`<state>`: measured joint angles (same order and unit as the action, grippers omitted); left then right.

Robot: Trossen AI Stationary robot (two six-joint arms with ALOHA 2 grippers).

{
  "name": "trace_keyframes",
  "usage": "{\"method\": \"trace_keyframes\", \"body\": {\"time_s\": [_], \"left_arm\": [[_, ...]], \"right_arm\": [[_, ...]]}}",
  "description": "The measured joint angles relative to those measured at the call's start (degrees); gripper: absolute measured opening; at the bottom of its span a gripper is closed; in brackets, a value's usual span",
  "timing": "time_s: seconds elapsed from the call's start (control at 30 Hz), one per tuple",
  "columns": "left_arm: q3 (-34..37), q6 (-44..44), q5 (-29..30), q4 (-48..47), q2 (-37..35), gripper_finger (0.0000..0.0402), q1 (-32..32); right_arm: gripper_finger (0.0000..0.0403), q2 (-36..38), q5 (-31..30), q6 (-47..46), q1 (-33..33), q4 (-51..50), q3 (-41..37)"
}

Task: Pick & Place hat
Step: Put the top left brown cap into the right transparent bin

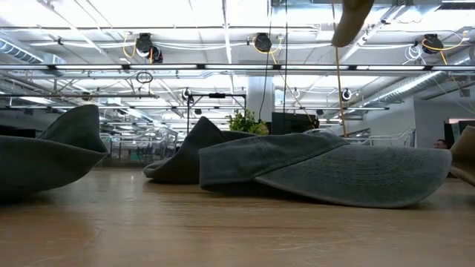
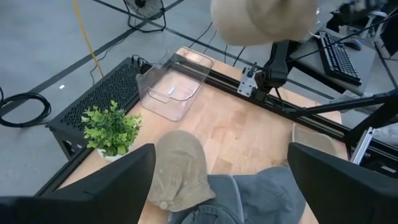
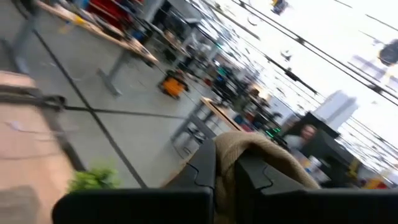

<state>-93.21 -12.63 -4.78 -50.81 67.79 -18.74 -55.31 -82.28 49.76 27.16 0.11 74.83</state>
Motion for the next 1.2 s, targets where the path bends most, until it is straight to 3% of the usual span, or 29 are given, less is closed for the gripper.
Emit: {"method": "trace_keyframes", "body": {"time_s": [0.5,0.73,1.0,1.2], "left_arm": [[0.00,-0.80,0.28,0.27,0.00,0.0374,0.00],[0.00,-0.61,0.26,1.14,0.00,0.0374,0.00],[0.00,-0.49,0.26,1.11,0.00,0.0374,0.00],[0.00,-0.15,0.24,1.09,0.00,0.0374,0.00]], "right_arm": [[0.0009,8.19,2.48,0.67,-16.90,-11.88,0.00],[0.0009,7.60,5.35,3.85,-27.10,-15.66,0.00],[0.0009,5.33,21.27,-1.31,-43.46,-21.26,-0.04],[0.0009,1.74,37.03,-9.70,-57.98,-27.28,-0.04]]}}
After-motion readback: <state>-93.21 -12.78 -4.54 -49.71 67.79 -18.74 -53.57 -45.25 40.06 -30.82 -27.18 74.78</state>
